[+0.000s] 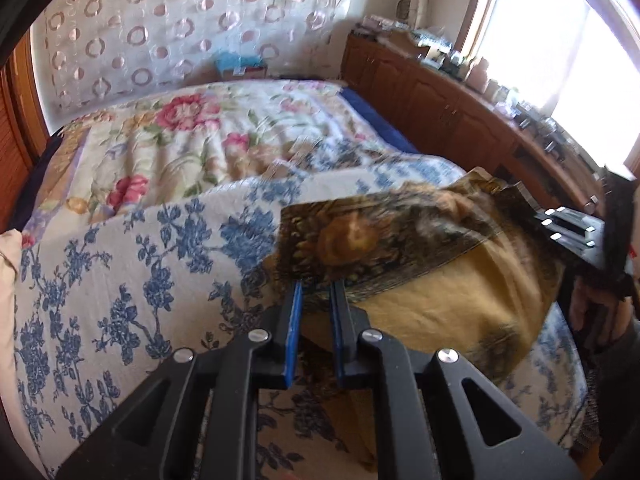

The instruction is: Fold small clothes

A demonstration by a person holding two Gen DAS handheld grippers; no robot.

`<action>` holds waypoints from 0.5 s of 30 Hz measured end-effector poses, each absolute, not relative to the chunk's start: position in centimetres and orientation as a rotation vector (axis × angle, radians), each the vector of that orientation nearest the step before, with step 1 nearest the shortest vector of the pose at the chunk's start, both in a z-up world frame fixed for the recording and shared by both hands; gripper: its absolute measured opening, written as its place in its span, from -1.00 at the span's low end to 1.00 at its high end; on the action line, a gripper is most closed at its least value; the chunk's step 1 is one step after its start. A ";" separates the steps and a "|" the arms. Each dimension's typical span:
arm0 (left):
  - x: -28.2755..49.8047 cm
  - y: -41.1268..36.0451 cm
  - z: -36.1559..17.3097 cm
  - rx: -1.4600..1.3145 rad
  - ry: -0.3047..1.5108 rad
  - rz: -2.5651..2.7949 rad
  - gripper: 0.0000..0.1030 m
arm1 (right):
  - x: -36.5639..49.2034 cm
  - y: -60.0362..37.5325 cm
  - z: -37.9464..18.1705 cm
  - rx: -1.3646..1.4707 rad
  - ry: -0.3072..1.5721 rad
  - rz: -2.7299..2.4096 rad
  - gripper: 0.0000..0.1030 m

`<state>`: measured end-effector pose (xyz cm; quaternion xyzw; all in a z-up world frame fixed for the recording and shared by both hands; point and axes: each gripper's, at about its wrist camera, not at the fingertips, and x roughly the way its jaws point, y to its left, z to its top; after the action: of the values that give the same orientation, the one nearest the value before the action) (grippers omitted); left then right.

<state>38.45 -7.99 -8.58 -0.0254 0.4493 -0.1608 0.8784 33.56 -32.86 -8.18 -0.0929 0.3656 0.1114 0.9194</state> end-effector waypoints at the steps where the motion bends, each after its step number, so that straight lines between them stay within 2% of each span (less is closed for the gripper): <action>1: 38.6 -8.0 -9.0 -0.041 0.949 -0.326 -0.80 | 33.6 -32.8 -8.3 -0.185 0.752 0.231 -0.86; 4: 39.0 -8.4 -10.3 -0.006 0.987 -0.297 -0.76 | 33.7 -32.7 -8.3 -0.198 0.755 0.228 -0.84; 6: 39.1 -8.5 -10.7 0.013 0.983 -0.267 -0.53 | 33.4 -32.6 -8.3 -0.212 0.753 0.225 -0.83; 8: 39.4 -8.5 -10.8 0.023 0.981 -0.254 -0.43 | 33.2 -32.6 -8.3 -0.222 0.750 0.221 -0.83; 15: 40.2 -8.1 -11.0 0.031 0.971 -0.263 -0.33 | 33.8 -32.8 -8.6 -0.233 0.766 0.214 -0.67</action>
<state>40.24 -8.08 -11.04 0.0146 0.4652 -0.1261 0.8761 33.75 -32.82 -8.65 -0.1134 0.3722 0.1042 0.9153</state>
